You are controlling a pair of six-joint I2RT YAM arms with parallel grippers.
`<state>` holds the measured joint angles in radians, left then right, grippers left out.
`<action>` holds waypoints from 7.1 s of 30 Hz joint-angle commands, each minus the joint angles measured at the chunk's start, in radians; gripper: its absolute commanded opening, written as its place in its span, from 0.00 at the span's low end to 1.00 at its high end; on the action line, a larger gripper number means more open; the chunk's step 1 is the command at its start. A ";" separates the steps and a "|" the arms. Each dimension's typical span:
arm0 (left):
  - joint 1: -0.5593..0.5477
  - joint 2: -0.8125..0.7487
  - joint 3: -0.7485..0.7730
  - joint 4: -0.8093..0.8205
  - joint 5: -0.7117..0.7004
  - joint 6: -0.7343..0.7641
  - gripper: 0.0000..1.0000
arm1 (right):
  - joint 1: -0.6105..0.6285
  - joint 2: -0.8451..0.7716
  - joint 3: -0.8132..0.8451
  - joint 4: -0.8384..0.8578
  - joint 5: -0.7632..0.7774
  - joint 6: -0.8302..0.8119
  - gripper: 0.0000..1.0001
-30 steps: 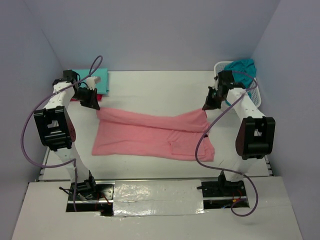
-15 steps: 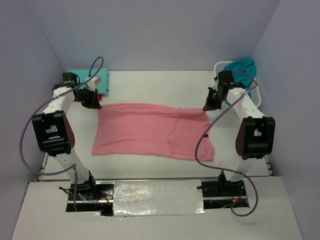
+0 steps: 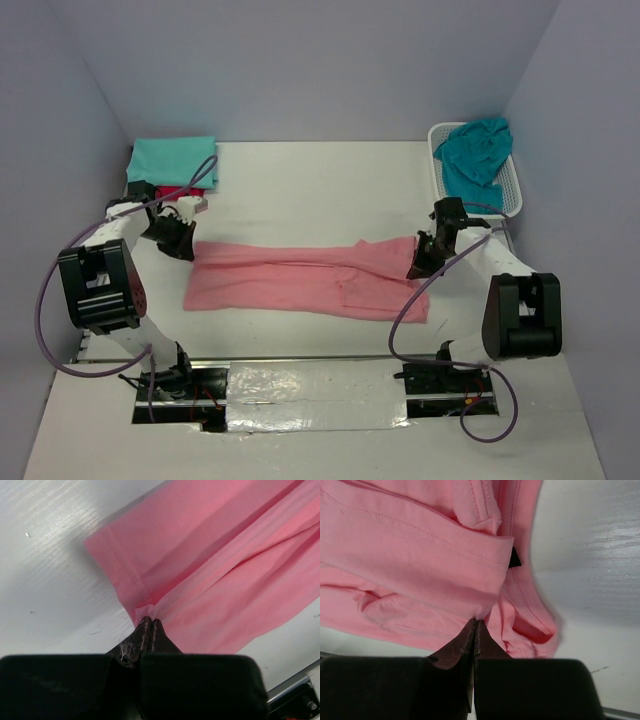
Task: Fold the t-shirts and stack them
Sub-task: Fold the other side of the tshirt into a rectangle
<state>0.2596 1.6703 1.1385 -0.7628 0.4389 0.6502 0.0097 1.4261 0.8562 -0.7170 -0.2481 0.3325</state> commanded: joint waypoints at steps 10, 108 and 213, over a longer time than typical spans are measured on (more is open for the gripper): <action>0.036 -0.034 0.038 -0.026 0.012 0.088 0.00 | -0.056 -0.099 -0.071 0.040 0.058 0.014 0.00; -0.666 0.210 0.262 0.054 0.127 -0.172 0.28 | 0.338 0.043 0.189 0.199 -0.117 0.175 0.08; -0.132 -0.129 -0.189 -0.072 -0.144 0.776 0.56 | -0.085 0.111 0.007 0.263 -0.051 0.000 0.14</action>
<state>0.1318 1.5364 0.9413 -0.8471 0.2729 1.4326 -0.0700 1.5414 0.8436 -0.4568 -0.2932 0.3462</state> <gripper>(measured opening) 0.557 0.146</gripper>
